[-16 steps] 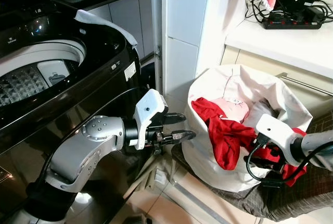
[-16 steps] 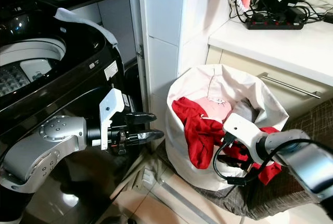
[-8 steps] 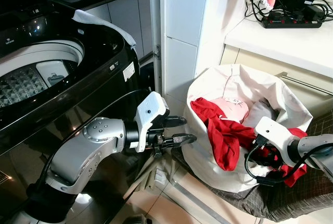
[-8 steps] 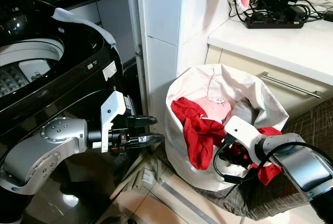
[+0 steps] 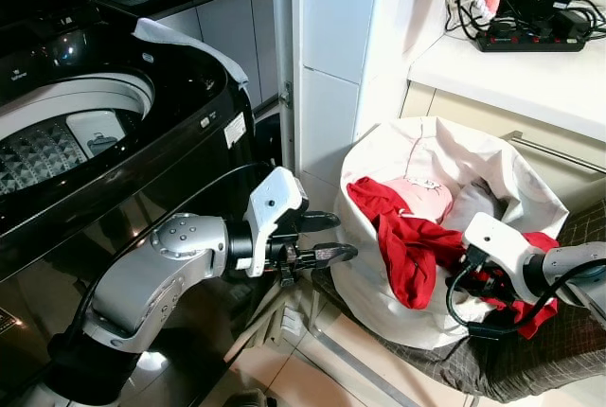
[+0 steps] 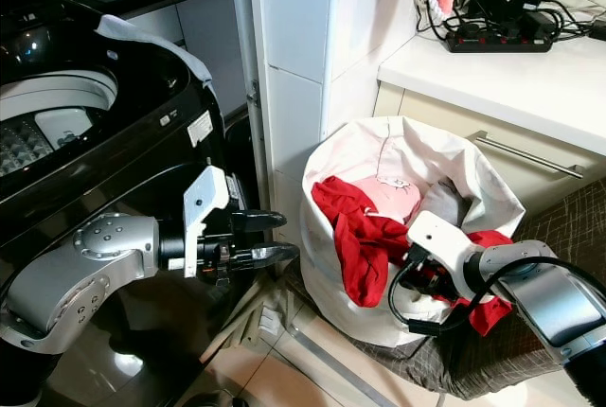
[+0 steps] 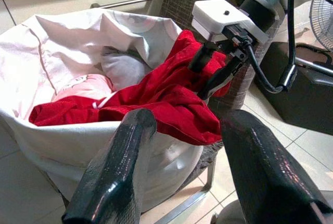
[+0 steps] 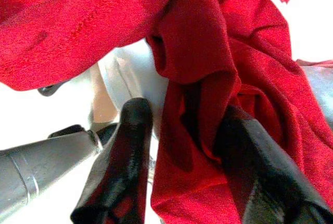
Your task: Clothes washing
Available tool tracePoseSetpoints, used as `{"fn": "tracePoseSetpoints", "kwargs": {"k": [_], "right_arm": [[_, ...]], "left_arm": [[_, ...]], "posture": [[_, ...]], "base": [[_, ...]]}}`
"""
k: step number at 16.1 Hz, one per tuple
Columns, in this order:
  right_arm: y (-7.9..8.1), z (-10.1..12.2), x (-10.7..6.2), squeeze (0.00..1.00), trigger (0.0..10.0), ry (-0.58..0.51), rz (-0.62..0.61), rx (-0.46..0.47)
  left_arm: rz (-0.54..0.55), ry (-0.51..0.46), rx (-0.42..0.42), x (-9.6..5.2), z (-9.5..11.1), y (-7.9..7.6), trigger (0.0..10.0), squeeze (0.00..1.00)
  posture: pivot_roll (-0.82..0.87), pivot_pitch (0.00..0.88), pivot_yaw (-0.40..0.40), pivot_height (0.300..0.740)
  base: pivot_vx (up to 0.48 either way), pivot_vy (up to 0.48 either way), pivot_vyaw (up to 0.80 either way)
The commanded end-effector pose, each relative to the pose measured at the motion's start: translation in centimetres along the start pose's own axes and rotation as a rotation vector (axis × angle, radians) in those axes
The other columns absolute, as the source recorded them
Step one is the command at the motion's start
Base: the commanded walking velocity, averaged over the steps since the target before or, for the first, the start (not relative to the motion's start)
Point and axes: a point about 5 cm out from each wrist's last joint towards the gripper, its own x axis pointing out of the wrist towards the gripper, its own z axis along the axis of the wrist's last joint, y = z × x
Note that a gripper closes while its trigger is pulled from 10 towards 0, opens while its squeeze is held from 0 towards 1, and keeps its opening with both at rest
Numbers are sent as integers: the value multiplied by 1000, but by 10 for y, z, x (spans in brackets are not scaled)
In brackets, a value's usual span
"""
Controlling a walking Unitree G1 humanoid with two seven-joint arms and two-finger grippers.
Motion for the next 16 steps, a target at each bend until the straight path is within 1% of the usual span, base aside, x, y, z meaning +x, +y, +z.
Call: {"fn": "tracePoseSetpoints", "kwargs": {"k": [1,4,9,10,12,14,16], "right_arm": [[-4,6,-4,0,0,-24,-11,-16],[-3,7,-3,0,0,-21,2,-16],[-6,8,-9,0,0,-36,7,-8],[-8,10,-12,0,0,-53,4,2],[-19,25,-31,0,0,-135,-25,18],[-27,38,-51,0,0,-194,-40,8],[-31,47,-67,0,0,-243,-32,-11]], "left_arm": [[-4,12,15,-1,2,0,10000,0],[2,12,13,-1,2,0,10000,0],[6,14,8,-1,1,2,10000,0],[12,14,10,-1,1,3,10000,0],[27,14,17,-4,3,6,10000,0],[34,13,21,-6,3,7,10000,0],[41,16,24,-7,3,9,10000,0]], "posture": [[43,0,36,740],[43,0,34,740],[34,0,40,740],[34,0,40,740],[34,0,40,740],[37,0,41,740],[34,0,41,740]], "base": [[0,0,0],[0,0,0],[0,0,0],[0,0,0],[0,0,0],[0,0,0],[0,0,0]]}}
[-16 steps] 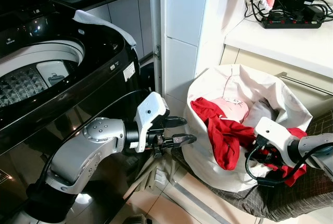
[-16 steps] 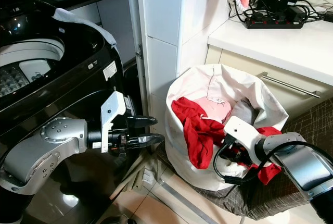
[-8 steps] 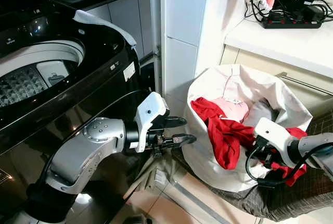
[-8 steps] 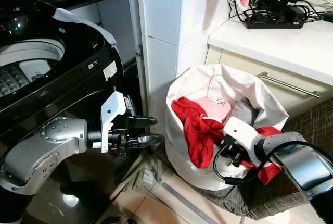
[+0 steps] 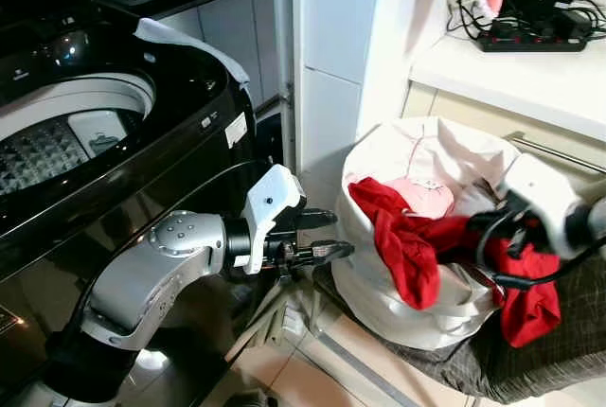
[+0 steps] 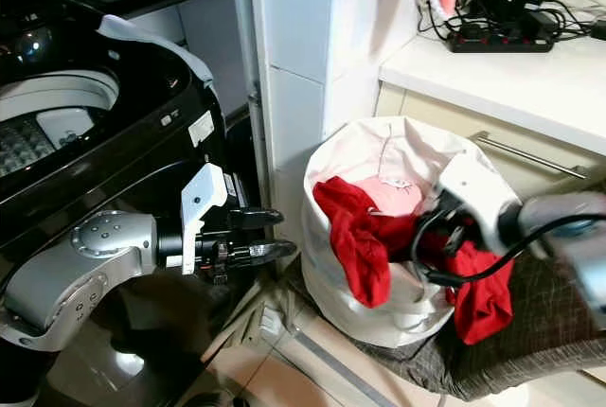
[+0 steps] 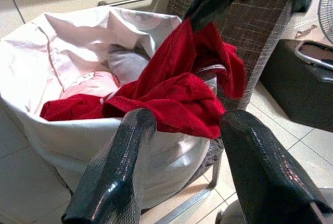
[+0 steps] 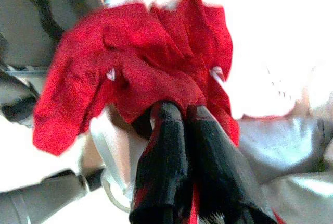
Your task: Clothes washing
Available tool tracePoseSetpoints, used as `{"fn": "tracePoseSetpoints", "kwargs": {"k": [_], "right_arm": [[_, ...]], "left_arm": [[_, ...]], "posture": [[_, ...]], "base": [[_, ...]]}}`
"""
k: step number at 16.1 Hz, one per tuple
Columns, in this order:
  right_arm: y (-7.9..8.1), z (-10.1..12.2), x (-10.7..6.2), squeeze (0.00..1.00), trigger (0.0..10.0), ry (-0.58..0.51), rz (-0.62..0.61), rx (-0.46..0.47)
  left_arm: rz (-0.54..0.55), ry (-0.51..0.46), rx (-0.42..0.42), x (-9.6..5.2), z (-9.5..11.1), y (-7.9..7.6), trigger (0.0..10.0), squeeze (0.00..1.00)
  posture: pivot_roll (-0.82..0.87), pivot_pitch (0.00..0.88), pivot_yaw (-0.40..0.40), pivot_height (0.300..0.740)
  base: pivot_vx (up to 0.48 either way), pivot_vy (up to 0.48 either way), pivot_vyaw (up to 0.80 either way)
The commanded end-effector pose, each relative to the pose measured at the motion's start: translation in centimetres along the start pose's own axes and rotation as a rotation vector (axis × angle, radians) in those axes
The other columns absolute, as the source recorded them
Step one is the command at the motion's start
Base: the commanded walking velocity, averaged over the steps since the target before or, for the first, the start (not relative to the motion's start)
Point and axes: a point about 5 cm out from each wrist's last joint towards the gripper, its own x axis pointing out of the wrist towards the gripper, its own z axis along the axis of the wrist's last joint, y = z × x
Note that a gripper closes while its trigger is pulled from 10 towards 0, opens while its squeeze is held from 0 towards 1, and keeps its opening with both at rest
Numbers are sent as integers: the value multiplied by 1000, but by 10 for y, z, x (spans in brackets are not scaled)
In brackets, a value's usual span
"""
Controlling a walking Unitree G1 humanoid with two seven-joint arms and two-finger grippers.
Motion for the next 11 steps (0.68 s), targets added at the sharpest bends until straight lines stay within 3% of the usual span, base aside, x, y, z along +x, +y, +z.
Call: {"fn": "tracePoseSetpoints", "kwargs": {"k": [1,3,5,6,7,8,11], "right_arm": [[-3,17,-9,0,0,-99,-6,10],[-10,47,-17,0,0,-323,-38,76],[-18,99,-32,0,0,-680,-81,167],[-18,119,-34,0,0,-820,-60,232],[-16,127,-34,0,0,-873,-37,258],[-15,131,-34,0,0,-901,-21,272],[2,153,-20,0,0,-983,109,380]], "left_arm": [[32,0,21,-4,3,6,10000,0],[131,-76,65,-1,15,18,10000,0],[396,-301,98,2,52,48,10000,0],[412,-394,81,4,67,51,10000,506],[399,-434,67,6,73,51,10000,1000],[388,-455,58,7,76,50,10000,1000],[217,-574,-23,31,87,31,10000,1000]], "posture": [[34,0,41,740],[34,0,41,740],[33,0,41,740],[24,0,42,740],[24,0,42,740],[24,0,42,740],[20,0,37,740]], "base": [[0,0,0],[0,0,0],[0,0,0],[0,0,0],[0,0,0],[0,0,0],[0,0,0]]}}
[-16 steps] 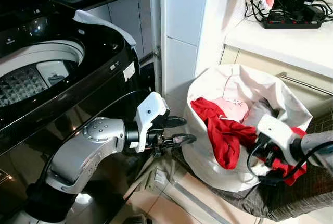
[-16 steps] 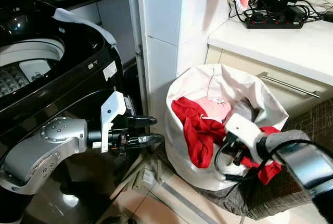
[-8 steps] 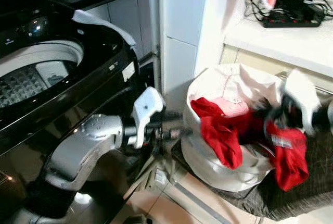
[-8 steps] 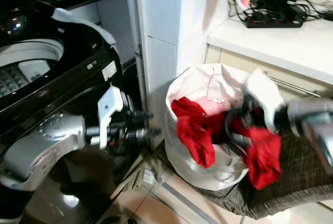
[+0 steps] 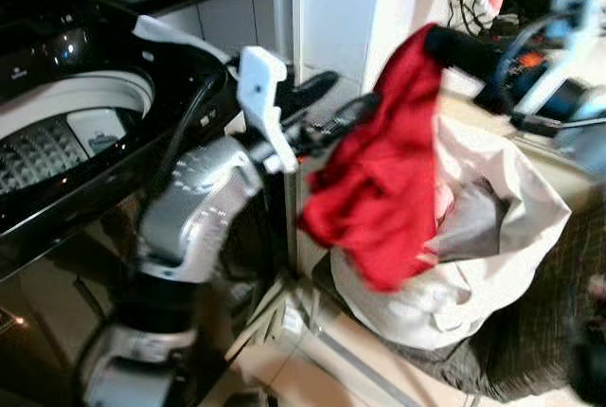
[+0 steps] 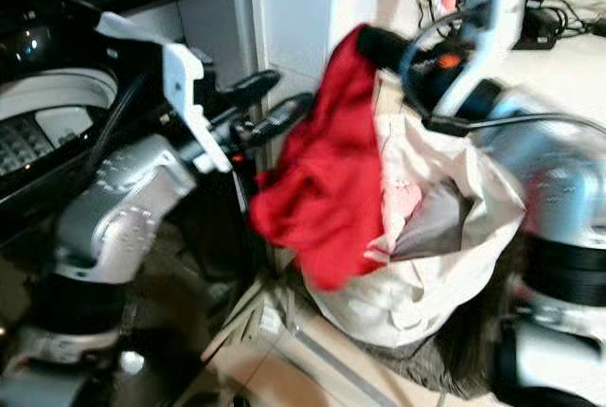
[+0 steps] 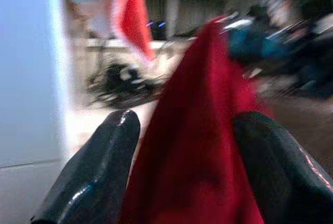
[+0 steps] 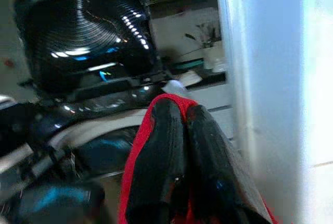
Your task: Clothes washing
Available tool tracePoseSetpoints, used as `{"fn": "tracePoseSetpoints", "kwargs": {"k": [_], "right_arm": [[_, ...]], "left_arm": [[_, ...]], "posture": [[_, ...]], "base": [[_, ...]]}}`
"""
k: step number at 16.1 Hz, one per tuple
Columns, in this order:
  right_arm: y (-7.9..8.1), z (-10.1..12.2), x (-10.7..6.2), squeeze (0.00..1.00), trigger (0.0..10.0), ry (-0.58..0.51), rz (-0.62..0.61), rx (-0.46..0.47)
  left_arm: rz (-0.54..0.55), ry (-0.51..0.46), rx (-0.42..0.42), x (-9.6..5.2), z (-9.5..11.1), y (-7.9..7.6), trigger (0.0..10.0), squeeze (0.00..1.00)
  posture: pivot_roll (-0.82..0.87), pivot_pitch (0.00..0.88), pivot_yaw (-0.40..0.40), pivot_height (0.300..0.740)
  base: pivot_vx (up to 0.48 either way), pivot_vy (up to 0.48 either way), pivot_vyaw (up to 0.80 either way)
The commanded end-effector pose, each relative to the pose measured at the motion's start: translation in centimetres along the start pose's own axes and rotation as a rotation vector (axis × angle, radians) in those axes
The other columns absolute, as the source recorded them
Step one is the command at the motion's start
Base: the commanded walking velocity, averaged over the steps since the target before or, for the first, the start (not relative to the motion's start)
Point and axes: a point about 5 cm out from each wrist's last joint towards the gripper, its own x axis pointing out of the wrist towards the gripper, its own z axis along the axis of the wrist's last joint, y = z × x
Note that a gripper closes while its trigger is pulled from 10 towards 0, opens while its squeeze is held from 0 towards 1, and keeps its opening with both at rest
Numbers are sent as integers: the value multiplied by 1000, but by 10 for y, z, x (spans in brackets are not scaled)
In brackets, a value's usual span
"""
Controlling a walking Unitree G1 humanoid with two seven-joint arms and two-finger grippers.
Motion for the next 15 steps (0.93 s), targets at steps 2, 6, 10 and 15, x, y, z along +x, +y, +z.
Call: {"fn": "tracePoseSetpoints", "kwargs": {"k": [2,6,10,15], "right_arm": [[13,11,8,0,0,-42,34,6],[32,2,23,0,0,-31,110,69],[46,2,24,0,0,-27,167,105],[49,1,22,0,0,-13,166,116]], "left_arm": [[-54,-5,-26,6,-3,-10,10000,1000],[-113,53,-55,13,-22,-23,10000,161],[101,155,126,17,-39,-1,10000,0],[157,97,87,14,-34,9,0,0]], "posture": [[20,0,37,740],[21,0,33,740],[18,0,32,740],[16,0,33,740]], "base": [[0,0,0],[0,0,0],[0,0,0],[0,0,0]]}}
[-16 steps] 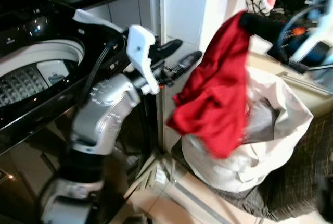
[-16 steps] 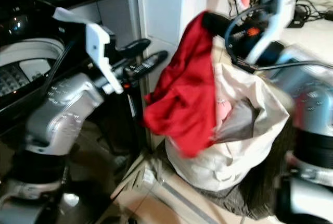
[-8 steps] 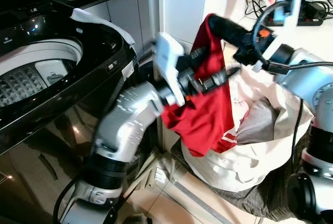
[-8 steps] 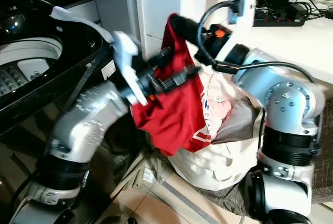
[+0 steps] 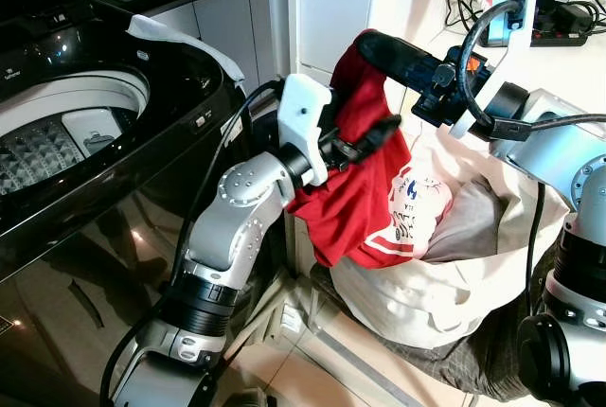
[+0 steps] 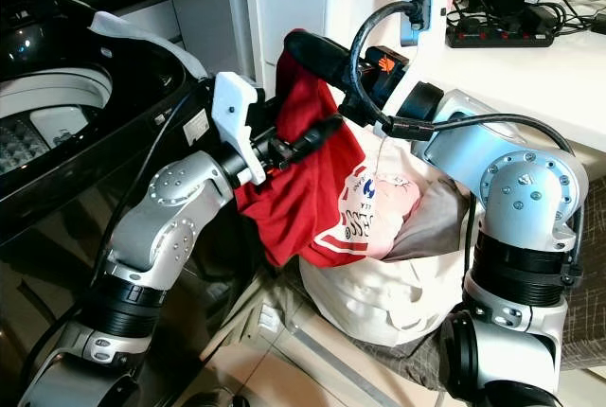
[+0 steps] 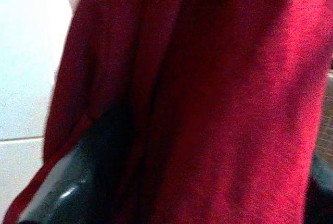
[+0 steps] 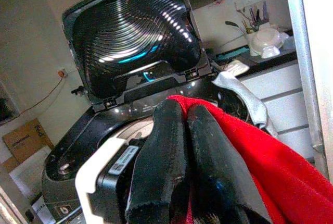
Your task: Clothes washing
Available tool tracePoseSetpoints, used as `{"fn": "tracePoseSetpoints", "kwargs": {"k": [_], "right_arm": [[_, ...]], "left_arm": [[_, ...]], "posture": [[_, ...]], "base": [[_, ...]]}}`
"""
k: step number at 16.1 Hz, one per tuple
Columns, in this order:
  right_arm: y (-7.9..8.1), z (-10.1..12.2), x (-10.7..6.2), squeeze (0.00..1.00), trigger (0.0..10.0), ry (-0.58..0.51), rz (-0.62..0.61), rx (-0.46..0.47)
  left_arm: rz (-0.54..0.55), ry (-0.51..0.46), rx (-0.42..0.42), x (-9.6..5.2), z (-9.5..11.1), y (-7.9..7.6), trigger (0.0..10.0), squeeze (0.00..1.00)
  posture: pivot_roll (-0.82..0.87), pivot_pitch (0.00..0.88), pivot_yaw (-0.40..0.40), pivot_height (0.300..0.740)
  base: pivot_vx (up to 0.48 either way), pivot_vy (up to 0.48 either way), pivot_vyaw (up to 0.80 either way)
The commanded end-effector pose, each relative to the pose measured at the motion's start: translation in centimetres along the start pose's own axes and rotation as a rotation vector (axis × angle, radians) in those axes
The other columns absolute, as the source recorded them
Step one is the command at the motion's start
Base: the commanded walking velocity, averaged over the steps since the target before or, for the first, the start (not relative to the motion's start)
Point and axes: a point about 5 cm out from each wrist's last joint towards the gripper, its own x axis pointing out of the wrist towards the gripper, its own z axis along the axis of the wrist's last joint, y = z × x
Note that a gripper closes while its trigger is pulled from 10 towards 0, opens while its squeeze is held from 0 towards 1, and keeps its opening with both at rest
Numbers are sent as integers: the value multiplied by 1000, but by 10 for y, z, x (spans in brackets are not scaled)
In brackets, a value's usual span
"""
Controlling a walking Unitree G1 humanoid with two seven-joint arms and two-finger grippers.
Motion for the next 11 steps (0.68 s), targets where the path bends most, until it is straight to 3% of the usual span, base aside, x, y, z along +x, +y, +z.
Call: {"fn": "tracePoseSetpoints", "kwargs": {"k": [1,11], "right_arm": [[10,8,-1,0,0,-26,43,-29],[9,4,-1,0,0,-11,32,-19]], "left_arm": [[23,1,14,1,2,5,0,0],[19,-15,-11,-1,4,8,0,0]], "posture": [[20,0,33,740],[30,0,26,740]], "base": [[0,0,0],[0,0,0]]}}
